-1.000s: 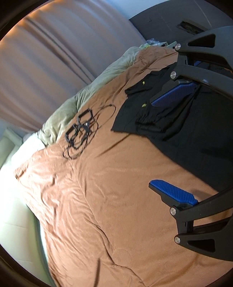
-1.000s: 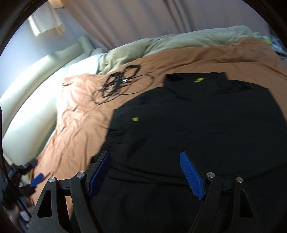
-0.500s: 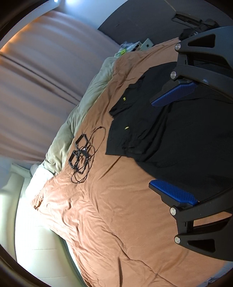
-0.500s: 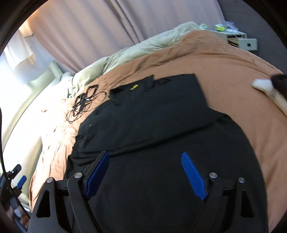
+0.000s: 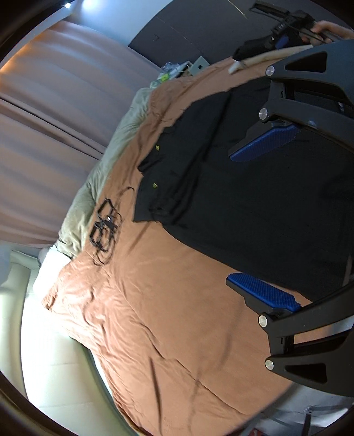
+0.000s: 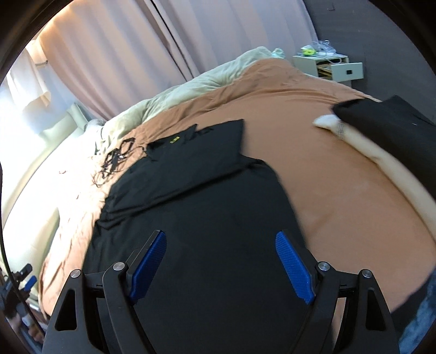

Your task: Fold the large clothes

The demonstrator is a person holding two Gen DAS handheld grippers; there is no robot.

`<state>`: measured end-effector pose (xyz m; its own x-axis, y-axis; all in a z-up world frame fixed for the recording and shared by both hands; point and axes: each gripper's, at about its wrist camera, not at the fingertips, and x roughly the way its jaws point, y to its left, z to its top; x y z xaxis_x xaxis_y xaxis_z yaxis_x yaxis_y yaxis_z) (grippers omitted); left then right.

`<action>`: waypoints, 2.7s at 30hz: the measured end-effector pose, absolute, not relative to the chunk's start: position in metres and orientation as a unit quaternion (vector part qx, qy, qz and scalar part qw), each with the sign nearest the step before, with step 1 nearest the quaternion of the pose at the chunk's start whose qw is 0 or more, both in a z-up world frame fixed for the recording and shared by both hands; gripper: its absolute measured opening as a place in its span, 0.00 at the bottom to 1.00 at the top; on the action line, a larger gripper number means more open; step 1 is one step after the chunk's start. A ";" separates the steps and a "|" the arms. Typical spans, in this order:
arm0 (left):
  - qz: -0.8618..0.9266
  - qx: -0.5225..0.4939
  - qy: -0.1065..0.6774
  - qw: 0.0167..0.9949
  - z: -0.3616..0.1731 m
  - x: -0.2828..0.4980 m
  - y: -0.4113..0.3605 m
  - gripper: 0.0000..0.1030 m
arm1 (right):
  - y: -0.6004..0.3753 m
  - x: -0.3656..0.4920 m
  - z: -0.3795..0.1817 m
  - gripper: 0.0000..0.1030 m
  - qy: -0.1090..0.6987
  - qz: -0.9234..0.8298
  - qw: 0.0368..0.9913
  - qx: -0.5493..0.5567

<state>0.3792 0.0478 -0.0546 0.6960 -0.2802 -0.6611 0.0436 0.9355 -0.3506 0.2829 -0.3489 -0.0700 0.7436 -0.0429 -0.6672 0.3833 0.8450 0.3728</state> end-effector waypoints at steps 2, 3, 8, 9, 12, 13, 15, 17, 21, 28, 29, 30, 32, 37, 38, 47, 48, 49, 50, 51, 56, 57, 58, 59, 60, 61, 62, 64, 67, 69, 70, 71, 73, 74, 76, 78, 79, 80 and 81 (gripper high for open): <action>-0.083 -0.158 0.389 0.904 -0.064 0.369 0.056 0.82 | -0.354 0.264 -0.072 0.80 0.340 -0.121 0.900 0.245; -0.078 -0.157 0.395 0.902 -0.070 0.364 0.061 0.82 | -0.356 0.256 -0.073 0.80 0.342 -0.125 0.900 0.240; -0.077 -0.164 0.405 0.896 -0.088 0.341 0.079 0.82 | -0.366 0.222 -0.082 0.80 0.353 -0.133 0.898 0.225; -0.078 -0.168 0.406 0.895 -0.092 0.336 0.083 0.82 | -0.368 0.217 -0.084 0.80 0.355 -0.135 0.898 0.221; -0.079 -0.176 0.407 0.893 -0.102 0.324 0.095 0.82 | -0.374 0.199 -0.092 0.80 0.359 -0.141 0.897 0.217; -0.078 -0.178 0.407 0.892 -0.105 0.322 0.098 0.82 | -0.375 0.194 -0.094 0.80 0.358 -0.141 0.897 0.219; -0.080 -0.182 0.411 0.890 -0.114 0.316 0.106 0.82 | -0.379 0.181 -0.101 0.80 0.357 -0.139 0.898 0.216; -0.095 -0.184 0.412 0.887 -0.122 0.311 0.111 0.82 | -0.382 0.175 -0.106 0.80 0.359 -0.138 0.899 0.210; -0.096 -0.182 0.422 0.883 -0.139 0.307 0.116 0.82 | -0.387 0.164 -0.120 0.78 0.360 -0.119 0.900 0.215; -0.114 -0.213 0.446 0.862 -0.173 0.314 0.120 0.68 | -0.405 0.157 -0.158 0.63 0.369 -0.090 0.886 0.264; -0.114 -0.214 0.448 0.860 -0.177 0.315 0.119 0.68 | -0.407 0.157 -0.166 0.62 0.375 -0.087 0.882 0.271; -0.115 -0.214 0.450 0.859 -0.181 0.316 0.119 0.67 | -0.407 0.157 -0.171 0.62 0.377 -0.086 0.881 0.273; -0.120 -0.216 0.454 0.856 -0.187 0.318 0.116 0.65 | -0.406 0.155 -0.181 0.62 0.379 -0.082 0.879 0.277; -0.126 -0.209 0.460 0.854 -0.195 0.323 0.105 0.60 | -0.402 0.157 -0.200 0.60 0.371 -0.040 0.878 0.299; -0.125 -0.209 0.457 0.855 -0.194 0.324 0.104 0.60 | -0.402 0.158 -0.203 0.58 0.372 -0.034 0.877 0.301; -0.129 -0.242 0.455 0.847 -0.195 0.349 0.103 0.51 | -0.408 0.185 -0.213 0.50 0.351 0.030 0.862 0.363; -0.134 -0.242 0.456 0.846 -0.195 0.351 0.101 0.51 | -0.409 0.190 -0.213 0.49 0.352 0.037 0.861 0.365; -0.136 -0.242 0.457 0.845 -0.196 0.352 0.101 0.51 | -0.410 0.194 -0.214 0.48 0.352 0.040 0.861 0.365; -0.139 -0.243 0.458 0.844 -0.197 0.352 0.100 0.51 | -0.410 0.198 -0.215 0.48 0.354 0.045 0.860 0.366; -0.142 -0.246 0.458 0.843 -0.198 0.352 0.101 0.51 | -0.410 0.201 -0.216 0.48 0.353 0.054 0.857 0.371; -0.175 -0.296 0.452 0.823 -0.204 0.343 0.112 0.47 | -0.416 0.186 -0.229 0.43 0.329 0.104 0.841 0.416; -0.178 -0.297 0.452 0.822 -0.204 0.342 0.111 0.46 | -0.417 0.181 -0.232 0.41 0.325 0.113 0.838 0.425; -0.183 -0.297 0.452 0.821 -0.205 0.340 0.111 0.46 | -0.416 0.176 -0.235 0.41 0.321 0.125 0.833 0.433; -0.186 -0.299 0.451 0.820 -0.205 0.339 0.111 0.46 | -0.414 0.172 -0.238 0.41 0.319 0.135 0.830 0.437; -0.187 -0.300 0.450 0.820 -0.205 0.339 0.110 0.46 | -0.411 0.168 -0.242 0.41 0.316 0.146 0.827 0.442; -0.186 -0.302 0.449 0.820 -0.205 0.340 0.110 0.46 | -0.408 0.167 -0.244 0.41 0.313 0.155 0.824 0.447; -0.185 -0.306 0.448 0.819 -0.205 0.342 0.110 0.44 | -0.404 0.164 -0.247 0.41 0.307 0.164 0.822 0.450; -0.181 -0.310 0.447 0.819 -0.206 0.346 0.110 0.42 | -0.403 0.163 -0.249 0.40 0.296 0.159 0.823 0.457; -0.172 -0.316 0.446 0.820 -0.210 0.351 0.108 0.23 | -0.404 0.171 -0.253 0.40 0.281 0.144 0.817 0.483; -0.165 -0.325 0.453 0.814 -0.214 0.352 0.108 0.08 | -0.404 0.176 -0.251 0.27 0.277 0.133 0.818 0.486; -0.163 -0.335 0.445 0.814 -0.212 0.349 0.109 0.06 | -0.404 0.179 -0.249 0.18 0.276 0.125 0.818 0.488; -0.162 -0.341 0.435 0.817 -0.207 0.347 0.109 0.05 | -0.404 0.180 -0.247 0.08 0.273 0.120 0.817 0.493; -0.163 -0.346 0.418 0.824 -0.196 0.343 0.109 0.04 | -0.406 0.179 -0.239 0.06 0.258 0.113 0.821 0.496; -0.167 -0.350 0.407 0.827 -0.186 0.341 0.109 0.04 | -0.405 0.177 -0.232 0.05 0.245 0.113 0.826 0.495; -0.175 -0.351 0.393 0.832 -0.170 0.338 0.107 0.04 | -0.406 0.172 -0.215 0.05 0.225 0.115 0.834 0.490; -0.186 -0.343 0.376 0.840 -0.152 0.334 0.103 0.04 | -0.403 0.170 -0.193 0.05 0.214 0.115 0.844 0.478; -0.189 -0.344 0.370 0.842 -0.145 0.332 0.102 0.04 | -0.402 0.168 -0.184 0.05 0.209 0.116 0.848 0.473; -0.194 -0.350 0.363 0.842 -0.138 0.330 0.102 0.04 | -0.400 0.166 -0.173 0.05 0.201 0.119 0.853 0.468; -0.198 -0.357 0.354 0.841 -0.130 0.328 0.103 0.04 | -0.398 0.165 -0.164 0.05 0.194 0.122 0.856 0.464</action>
